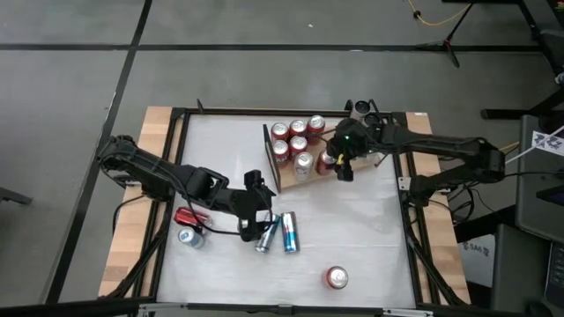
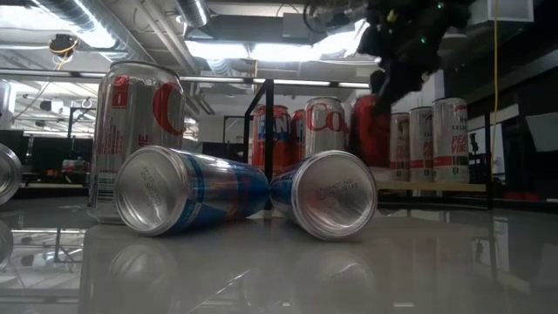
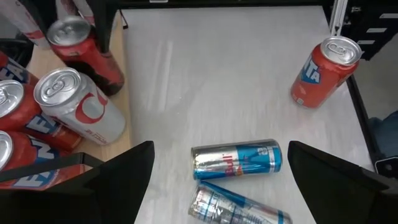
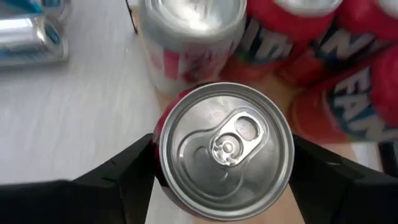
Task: Place canned beverage on shelf
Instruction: Put the center red soda can on the shelf
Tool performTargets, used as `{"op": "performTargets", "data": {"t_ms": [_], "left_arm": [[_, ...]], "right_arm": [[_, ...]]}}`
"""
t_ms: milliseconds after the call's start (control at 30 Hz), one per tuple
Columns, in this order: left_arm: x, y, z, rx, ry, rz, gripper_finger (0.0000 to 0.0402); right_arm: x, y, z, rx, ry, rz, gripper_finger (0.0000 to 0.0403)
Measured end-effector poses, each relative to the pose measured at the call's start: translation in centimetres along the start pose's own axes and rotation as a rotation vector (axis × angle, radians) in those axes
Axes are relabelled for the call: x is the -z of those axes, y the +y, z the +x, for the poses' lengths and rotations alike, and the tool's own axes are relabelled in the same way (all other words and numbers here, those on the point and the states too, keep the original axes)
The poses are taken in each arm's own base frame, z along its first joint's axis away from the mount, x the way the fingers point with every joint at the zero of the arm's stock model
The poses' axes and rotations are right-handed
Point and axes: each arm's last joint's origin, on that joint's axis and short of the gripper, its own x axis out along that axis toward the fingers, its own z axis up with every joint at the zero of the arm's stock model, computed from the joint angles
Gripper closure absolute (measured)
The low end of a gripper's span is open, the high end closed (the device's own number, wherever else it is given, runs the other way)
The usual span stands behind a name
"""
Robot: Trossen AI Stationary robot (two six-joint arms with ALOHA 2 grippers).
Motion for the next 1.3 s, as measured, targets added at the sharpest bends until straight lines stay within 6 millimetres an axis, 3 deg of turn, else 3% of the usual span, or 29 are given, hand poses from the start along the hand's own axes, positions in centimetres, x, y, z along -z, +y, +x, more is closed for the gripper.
{"op": "performTargets", "data": {"t_ms": [233, 533, 933, 1300], "left_arm": [[-0.05, 0.15, 0.05, -0.004, -0.001, -0.003, 0.0041], [-0.09, 0.25, 0.11, -0.007, -0.002, -0.007, 0.0041], [-0.09, 0.26, 0.11, -0.007, -0.002, -0.007, 0.0041], [-0.08, 0.25, 0.12, -0.007, -0.001, -0.007, 0.0041]], "right_arm": [[0.45, 0.07, 0.89, 0.011, -0.033, -0.009, 0.0111], [0.39, 0.08, 0.89, 0.012, -0.038, -0.028, 0.0106], [0.32, 0.06, 0.85, 0.014, -0.043, -0.03, 0.0061], [0.37, -0.01, 0.86, 0.038, -0.032, -0.029, 0.0061]]}}
